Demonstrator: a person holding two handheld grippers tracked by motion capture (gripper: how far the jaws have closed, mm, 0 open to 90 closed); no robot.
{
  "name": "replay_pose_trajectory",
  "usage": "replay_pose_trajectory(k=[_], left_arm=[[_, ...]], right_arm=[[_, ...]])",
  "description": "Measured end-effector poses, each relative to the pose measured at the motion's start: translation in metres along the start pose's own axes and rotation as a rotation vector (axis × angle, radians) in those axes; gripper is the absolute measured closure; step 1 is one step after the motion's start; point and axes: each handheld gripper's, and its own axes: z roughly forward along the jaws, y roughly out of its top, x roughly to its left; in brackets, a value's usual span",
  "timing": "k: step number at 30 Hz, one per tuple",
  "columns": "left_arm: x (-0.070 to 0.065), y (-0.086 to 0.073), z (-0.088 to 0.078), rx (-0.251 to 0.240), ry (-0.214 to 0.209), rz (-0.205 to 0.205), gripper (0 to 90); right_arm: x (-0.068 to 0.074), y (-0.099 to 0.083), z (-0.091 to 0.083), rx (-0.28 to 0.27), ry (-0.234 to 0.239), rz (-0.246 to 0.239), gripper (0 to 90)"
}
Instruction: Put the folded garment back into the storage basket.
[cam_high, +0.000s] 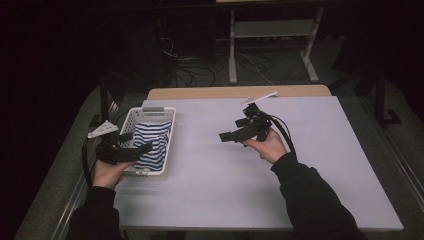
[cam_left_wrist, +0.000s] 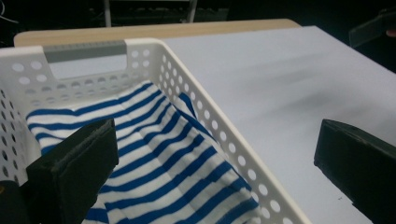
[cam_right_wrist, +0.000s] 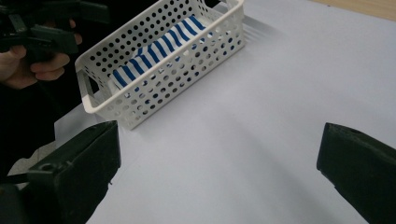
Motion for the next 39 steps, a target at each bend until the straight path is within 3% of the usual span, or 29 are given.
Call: replay_pose_trajectory(k=[11, 13, 23, 27, 31, 39], left_arm=[[-0.009, -0.02, -0.008, -0.057, 0.028, 0.018, 0.0], [-0.009, -0.025, -0.008, -0.08, 0.012, 0.019, 0.0], [-0.014, -0.035, -0.009, -0.102, 0.039, 0.023, 0.0], [-0.015, -0.038, -0.008, -0.108, 0.032, 0.021, 0.0], [-0.021, -0.039, -0.005, -0.095, 0.034, 0.052, 0.0], [-0.023, -0.041, -0.006, -0.108, 0.036, 0.047, 0.0]], right_arm=[[-0.018, -0.018, -0.026, -0.023, -0.041, 0.019, 0.0], [-0.022, -0.022, -0.033, -0.025, -0.052, 0.02, 0.0], [-0.037, -0.041, -0.052, -0.035, -0.085, 0.035, 0.0], [-0.041, -0.048, -0.058, -0.037, -0.09, 0.042, 0.0], [-0.047, -0.057, -0.067, -0.046, -0.112, 0.05, 0.0], [-0.052, -0.068, -0.081, -0.064, -0.131, 0.048, 0.0]])
